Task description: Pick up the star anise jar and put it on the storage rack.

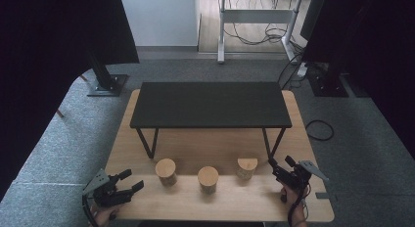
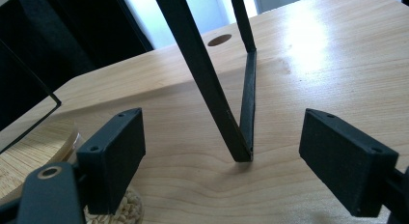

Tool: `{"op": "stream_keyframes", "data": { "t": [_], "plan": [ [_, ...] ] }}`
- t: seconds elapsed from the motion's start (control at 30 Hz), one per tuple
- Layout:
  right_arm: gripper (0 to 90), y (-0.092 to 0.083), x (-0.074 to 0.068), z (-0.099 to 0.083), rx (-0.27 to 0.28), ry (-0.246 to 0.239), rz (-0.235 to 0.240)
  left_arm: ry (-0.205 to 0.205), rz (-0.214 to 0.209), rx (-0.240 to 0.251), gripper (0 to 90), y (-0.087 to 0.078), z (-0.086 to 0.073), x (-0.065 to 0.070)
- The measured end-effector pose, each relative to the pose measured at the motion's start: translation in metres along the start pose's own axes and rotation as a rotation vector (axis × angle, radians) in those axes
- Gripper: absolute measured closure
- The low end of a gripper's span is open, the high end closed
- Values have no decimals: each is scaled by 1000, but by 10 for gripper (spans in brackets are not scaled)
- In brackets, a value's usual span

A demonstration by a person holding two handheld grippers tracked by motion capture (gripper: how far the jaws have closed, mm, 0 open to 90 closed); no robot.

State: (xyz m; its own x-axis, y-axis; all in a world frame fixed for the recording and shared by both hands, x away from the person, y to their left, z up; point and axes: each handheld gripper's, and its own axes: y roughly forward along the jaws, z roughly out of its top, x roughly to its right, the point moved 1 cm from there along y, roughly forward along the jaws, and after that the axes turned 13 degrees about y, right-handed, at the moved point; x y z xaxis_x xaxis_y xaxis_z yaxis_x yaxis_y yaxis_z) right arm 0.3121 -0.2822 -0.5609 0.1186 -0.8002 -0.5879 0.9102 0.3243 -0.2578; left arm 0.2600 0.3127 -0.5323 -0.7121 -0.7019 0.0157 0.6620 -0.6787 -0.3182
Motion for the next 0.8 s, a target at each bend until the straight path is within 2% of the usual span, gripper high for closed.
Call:
{"op": "stream_keyframes", "data": {
  "t": [0.2, 0.53, 0.8],
  "plan": [
    [158, -1, 0, 0, 4, 4, 4, 43, -9, -36, 165, 10, 2, 8],
    [157, -1, 0, 0, 8, 1, 2, 90, 23, -82, 166, 27, 4, 19],
    [156, -1, 0, 0, 11, 1, 0, 131, 3, -112, 158, 40, 5, 27]
  ]
}}
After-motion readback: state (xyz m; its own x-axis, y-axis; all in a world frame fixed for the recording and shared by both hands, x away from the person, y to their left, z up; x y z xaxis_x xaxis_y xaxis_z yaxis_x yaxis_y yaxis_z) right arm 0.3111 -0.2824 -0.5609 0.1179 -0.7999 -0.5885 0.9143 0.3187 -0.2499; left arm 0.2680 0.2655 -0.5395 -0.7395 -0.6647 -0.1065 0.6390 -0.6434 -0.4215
